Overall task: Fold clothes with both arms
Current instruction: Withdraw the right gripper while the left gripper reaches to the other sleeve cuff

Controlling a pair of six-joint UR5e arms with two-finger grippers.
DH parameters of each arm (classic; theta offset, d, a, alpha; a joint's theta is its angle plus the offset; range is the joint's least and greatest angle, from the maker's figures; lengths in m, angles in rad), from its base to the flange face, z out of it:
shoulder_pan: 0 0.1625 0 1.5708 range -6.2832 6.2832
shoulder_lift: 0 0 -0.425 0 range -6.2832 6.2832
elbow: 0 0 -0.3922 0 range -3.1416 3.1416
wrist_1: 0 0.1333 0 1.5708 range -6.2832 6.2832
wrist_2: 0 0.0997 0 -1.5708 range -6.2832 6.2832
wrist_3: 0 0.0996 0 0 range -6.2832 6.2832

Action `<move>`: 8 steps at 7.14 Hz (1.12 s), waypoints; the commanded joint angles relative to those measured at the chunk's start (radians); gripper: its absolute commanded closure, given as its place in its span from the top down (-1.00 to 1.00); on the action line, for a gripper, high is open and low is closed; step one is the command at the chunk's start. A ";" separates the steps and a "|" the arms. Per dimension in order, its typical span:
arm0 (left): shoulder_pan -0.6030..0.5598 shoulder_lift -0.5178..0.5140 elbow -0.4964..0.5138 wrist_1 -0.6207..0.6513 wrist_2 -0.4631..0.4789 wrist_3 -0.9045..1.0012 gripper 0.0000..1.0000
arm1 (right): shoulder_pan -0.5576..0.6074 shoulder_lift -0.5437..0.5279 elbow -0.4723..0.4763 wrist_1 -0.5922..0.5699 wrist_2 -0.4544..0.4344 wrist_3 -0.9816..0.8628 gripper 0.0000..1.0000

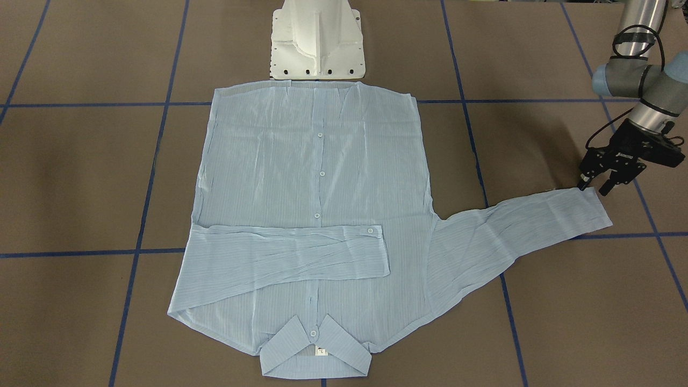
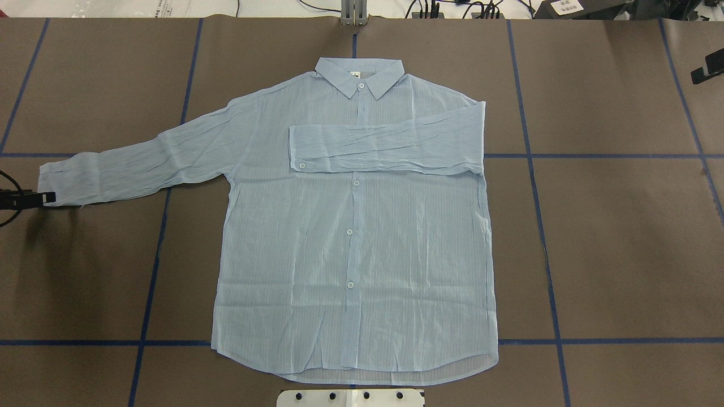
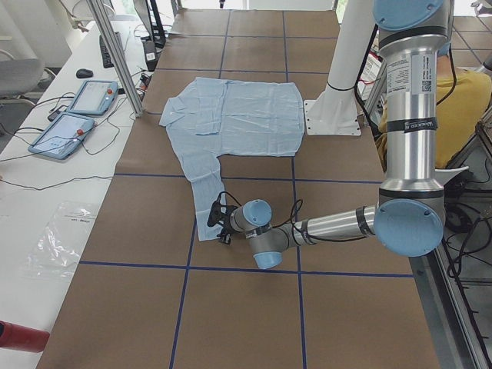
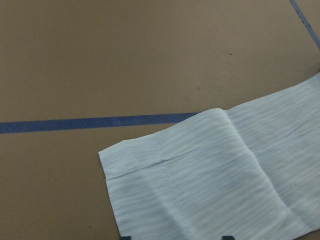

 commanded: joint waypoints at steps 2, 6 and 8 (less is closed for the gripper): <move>0.022 0.000 0.004 0.002 0.025 0.003 0.35 | 0.000 -0.001 -0.002 0.000 -0.002 0.000 1.00; 0.024 0.011 0.002 0.001 0.025 0.003 -0.73 | 0.000 -0.006 0.003 0.000 -0.002 0.001 1.00; 0.019 0.017 -0.007 -0.001 0.016 0.008 -1.00 | 0.000 -0.013 0.004 0.002 0.000 0.001 1.00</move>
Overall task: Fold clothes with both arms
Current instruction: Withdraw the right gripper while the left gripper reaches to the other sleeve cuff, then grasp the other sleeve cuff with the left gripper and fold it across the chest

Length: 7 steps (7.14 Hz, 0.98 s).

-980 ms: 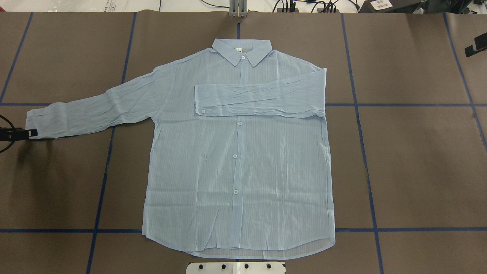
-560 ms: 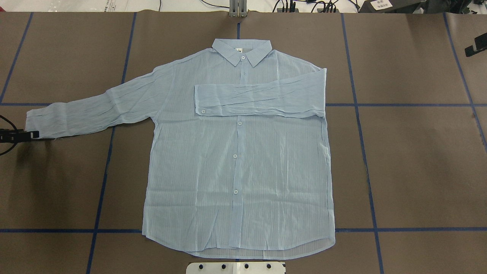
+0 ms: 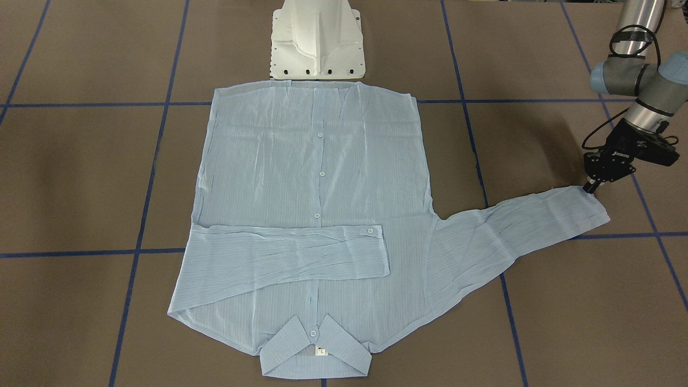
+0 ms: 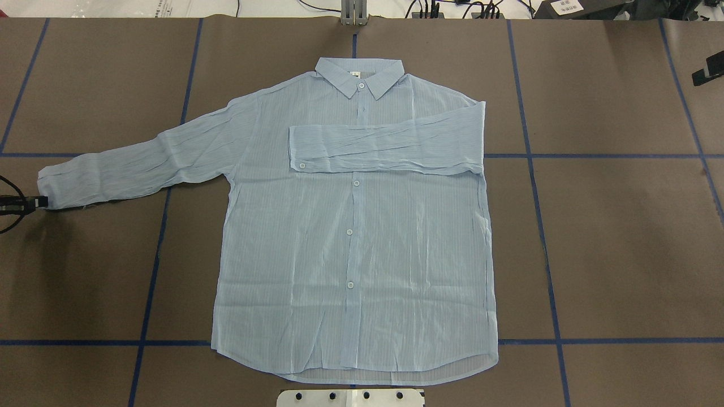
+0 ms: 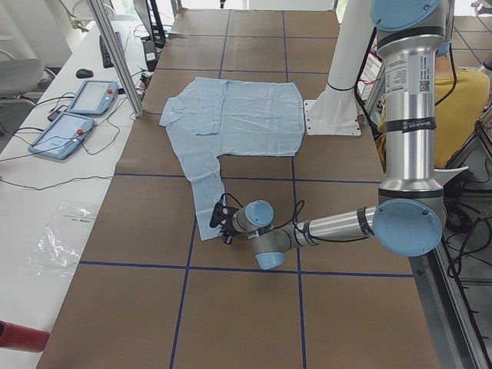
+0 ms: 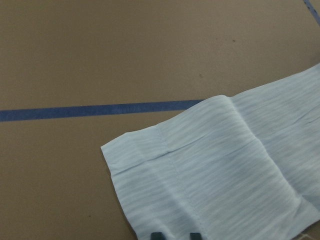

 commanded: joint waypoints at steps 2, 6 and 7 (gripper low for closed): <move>-0.017 0.018 -0.115 0.008 -0.083 0.004 -1.00 | 0.000 -0.007 0.008 0.000 -0.001 0.003 1.00; -0.072 -0.155 -0.422 0.217 -0.168 -0.121 -1.00 | 0.000 -0.013 0.004 0.015 0.001 0.011 1.00; -0.061 -0.295 -0.439 0.326 -0.170 -0.241 -1.00 | 0.000 -0.011 0.004 0.015 0.001 0.012 1.00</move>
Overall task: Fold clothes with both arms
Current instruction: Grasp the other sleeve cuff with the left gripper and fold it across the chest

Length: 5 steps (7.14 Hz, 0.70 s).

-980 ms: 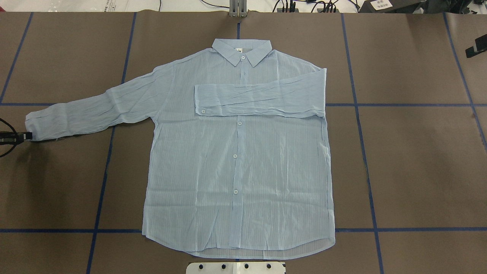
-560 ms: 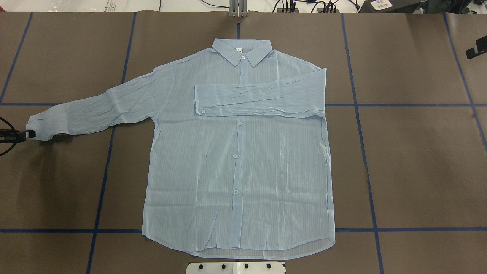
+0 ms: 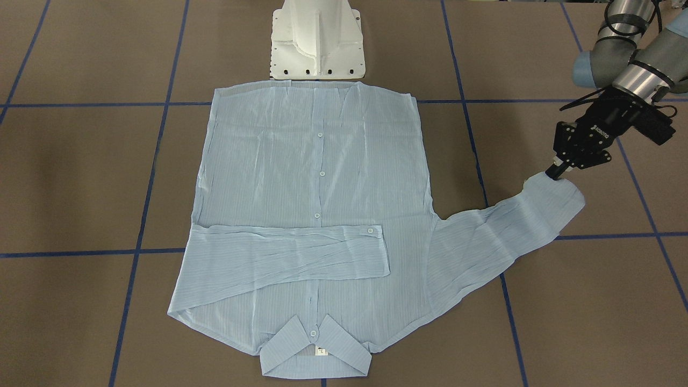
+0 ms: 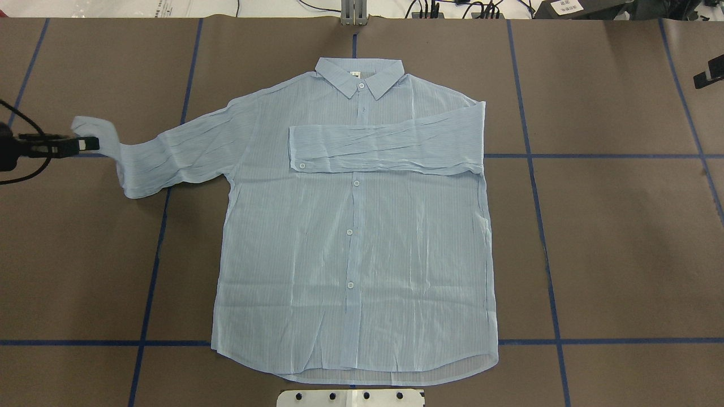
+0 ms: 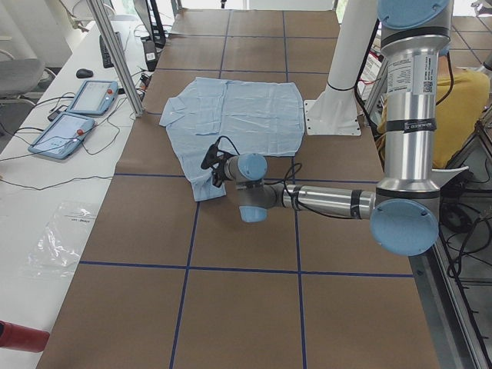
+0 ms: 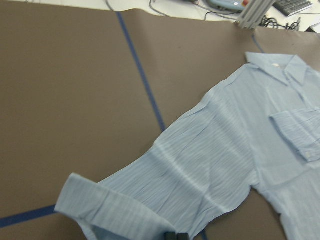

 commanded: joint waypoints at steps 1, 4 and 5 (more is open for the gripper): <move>0.057 -0.303 -0.042 0.276 -0.010 -0.209 -1.00 | -0.001 0.003 -0.001 -0.001 0.000 0.002 1.00; 0.278 -0.649 0.099 0.491 0.183 -0.322 -1.00 | 0.000 0.003 -0.001 0.001 0.000 0.003 1.00; 0.321 -0.686 0.155 0.488 0.235 -0.322 -1.00 | -0.001 0.003 -0.002 0.001 0.000 0.005 1.00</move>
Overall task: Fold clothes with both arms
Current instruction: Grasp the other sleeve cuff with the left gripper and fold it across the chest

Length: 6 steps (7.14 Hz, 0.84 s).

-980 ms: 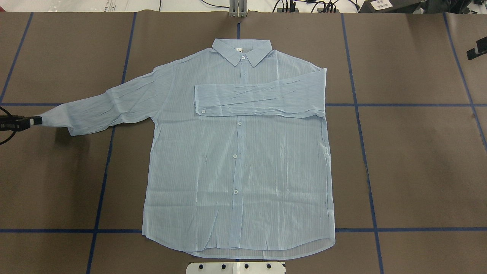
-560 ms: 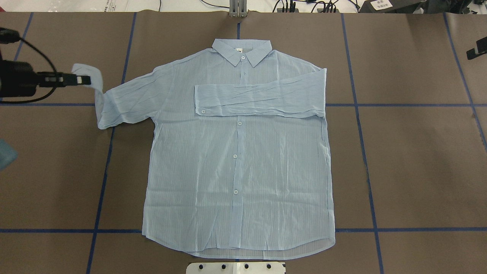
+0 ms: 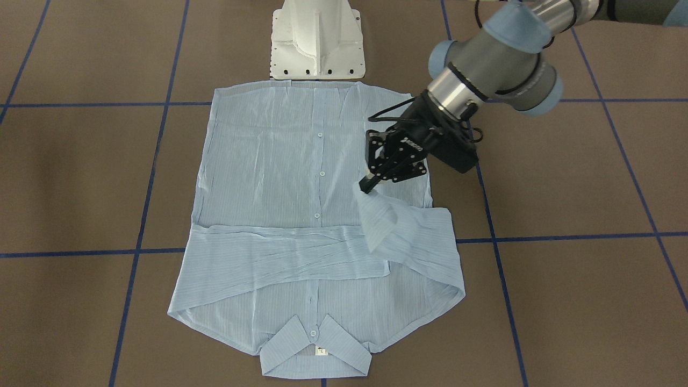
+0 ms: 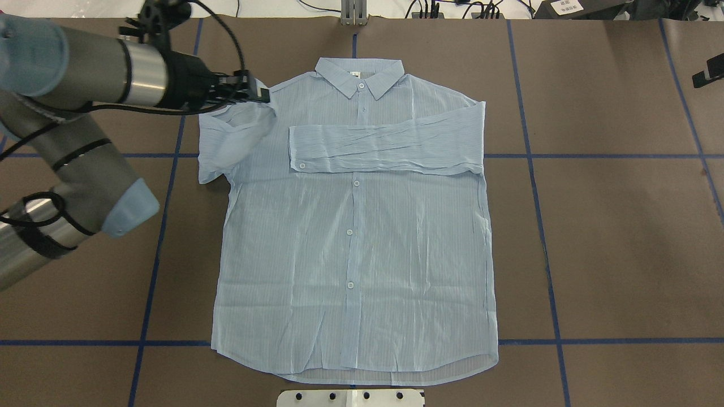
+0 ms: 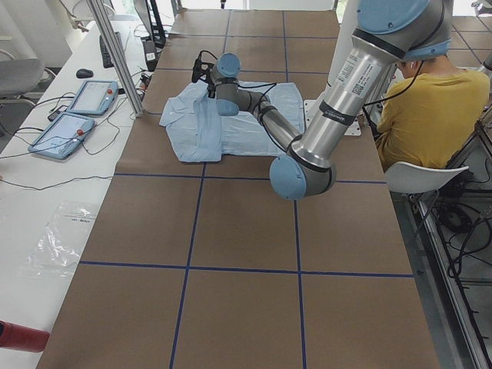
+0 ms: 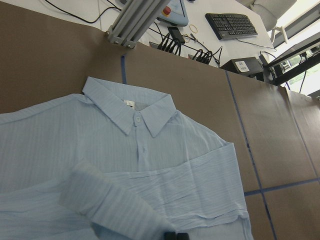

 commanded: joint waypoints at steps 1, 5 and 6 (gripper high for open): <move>0.122 -0.088 0.098 0.012 0.141 -0.016 -1.00 | -0.001 -0.002 0.000 0.000 0.000 0.003 1.00; 0.264 -0.132 0.218 0.012 0.285 -0.013 -1.00 | -0.001 -0.002 0.000 0.000 -0.002 0.004 1.00; 0.287 -0.175 0.273 0.007 0.292 -0.015 -0.59 | -0.001 -0.002 -0.004 0.000 -0.002 0.004 1.00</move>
